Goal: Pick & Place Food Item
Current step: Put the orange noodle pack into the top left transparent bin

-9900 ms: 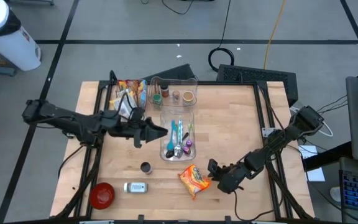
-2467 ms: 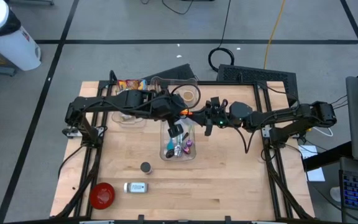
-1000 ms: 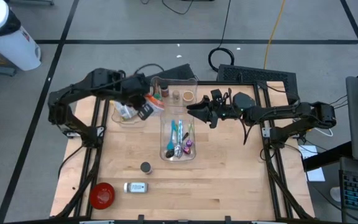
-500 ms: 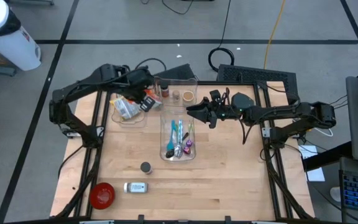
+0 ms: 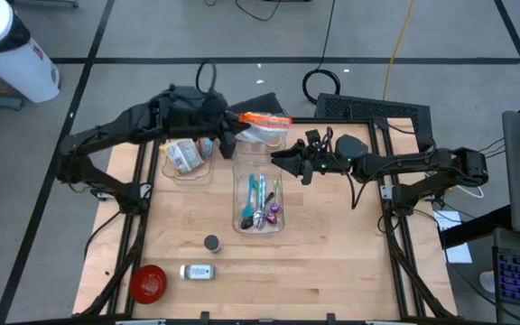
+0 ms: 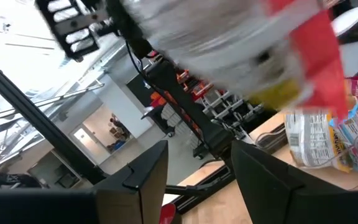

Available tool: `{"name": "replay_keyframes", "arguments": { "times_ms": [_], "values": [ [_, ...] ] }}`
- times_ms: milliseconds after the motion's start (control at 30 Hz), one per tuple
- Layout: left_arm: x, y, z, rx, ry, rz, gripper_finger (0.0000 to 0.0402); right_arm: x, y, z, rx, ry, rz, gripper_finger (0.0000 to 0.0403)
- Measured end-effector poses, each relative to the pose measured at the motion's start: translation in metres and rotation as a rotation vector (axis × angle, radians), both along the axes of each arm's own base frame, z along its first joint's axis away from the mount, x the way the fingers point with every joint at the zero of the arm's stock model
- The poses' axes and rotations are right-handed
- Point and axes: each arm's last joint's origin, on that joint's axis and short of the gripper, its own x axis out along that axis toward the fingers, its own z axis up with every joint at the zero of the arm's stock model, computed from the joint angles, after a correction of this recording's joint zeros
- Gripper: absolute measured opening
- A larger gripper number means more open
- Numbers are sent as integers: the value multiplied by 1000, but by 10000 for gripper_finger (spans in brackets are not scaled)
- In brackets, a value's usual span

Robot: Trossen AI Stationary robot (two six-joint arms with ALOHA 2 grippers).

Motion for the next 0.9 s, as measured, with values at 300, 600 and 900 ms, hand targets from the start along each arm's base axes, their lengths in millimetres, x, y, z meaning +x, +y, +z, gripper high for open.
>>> {"name": "replay_keyframes", "arguments": {
  "times_ms": [300, 600, 900],
  "values": [
    [-23, -3, -38, -48, -55, -19, 0, 0, 0, 0, 2, 0, 6, 170],
    [-102, -8, -62, -181, 251, 127, 0, 0, 0, 0, 6, 1, 4, 168],
    [-141, -6, -83, -284, 586, 276, 0, 1, -1, -5, 11, 53, 1, 169]
  ]
}}
